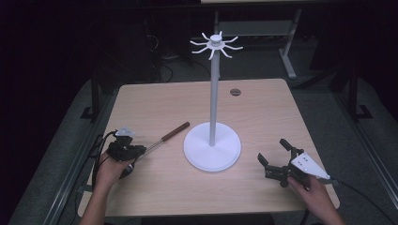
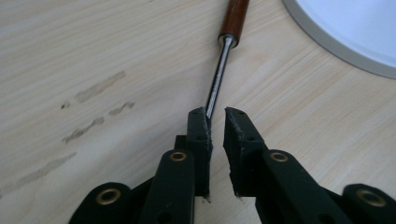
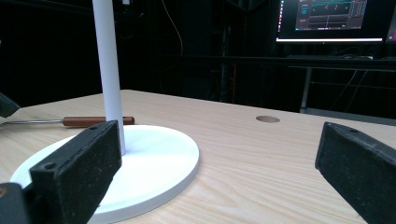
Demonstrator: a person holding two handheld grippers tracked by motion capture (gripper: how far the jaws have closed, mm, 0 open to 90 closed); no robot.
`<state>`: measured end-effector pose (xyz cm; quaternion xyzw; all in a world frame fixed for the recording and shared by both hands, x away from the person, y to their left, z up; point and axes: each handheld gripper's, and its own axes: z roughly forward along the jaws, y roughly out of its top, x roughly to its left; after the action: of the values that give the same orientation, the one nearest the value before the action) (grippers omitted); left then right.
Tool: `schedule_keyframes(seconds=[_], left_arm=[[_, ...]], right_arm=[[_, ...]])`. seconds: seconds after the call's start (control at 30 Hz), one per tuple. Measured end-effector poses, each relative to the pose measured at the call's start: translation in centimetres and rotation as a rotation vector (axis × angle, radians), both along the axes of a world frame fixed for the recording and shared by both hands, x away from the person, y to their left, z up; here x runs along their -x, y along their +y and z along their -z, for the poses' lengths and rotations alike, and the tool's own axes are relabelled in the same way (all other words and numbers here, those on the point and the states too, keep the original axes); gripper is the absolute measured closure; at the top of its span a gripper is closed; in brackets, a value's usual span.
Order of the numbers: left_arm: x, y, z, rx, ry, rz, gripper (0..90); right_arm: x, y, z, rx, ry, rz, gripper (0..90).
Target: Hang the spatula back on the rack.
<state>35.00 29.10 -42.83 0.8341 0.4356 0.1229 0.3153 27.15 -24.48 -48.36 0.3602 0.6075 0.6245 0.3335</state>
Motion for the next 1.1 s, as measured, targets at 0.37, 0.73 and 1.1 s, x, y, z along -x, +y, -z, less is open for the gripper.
schedule_keyframes(seconds=[0.37, 0.73, 1.1], left_arm=[[-2.8, -2.1, -1.3, -0.061, 0.038, 0.107, 67.7], [-5.8, -4.8, -2.6, -0.148, 0.090, 0.197, 61.2], [-8.5, -7.0, -2.4, -0.213, 0.161, 0.248, 56.7]], right_arm=[[0.0, -0.1, 0.0, -0.003, 0.000, 0.000, 0.0], [0.0, -0.1, 0.0, -0.002, 0.001, -0.001, 0.0], [0.0, -0.1, 0.0, -0.002, 0.001, -0.001, 0.0]])
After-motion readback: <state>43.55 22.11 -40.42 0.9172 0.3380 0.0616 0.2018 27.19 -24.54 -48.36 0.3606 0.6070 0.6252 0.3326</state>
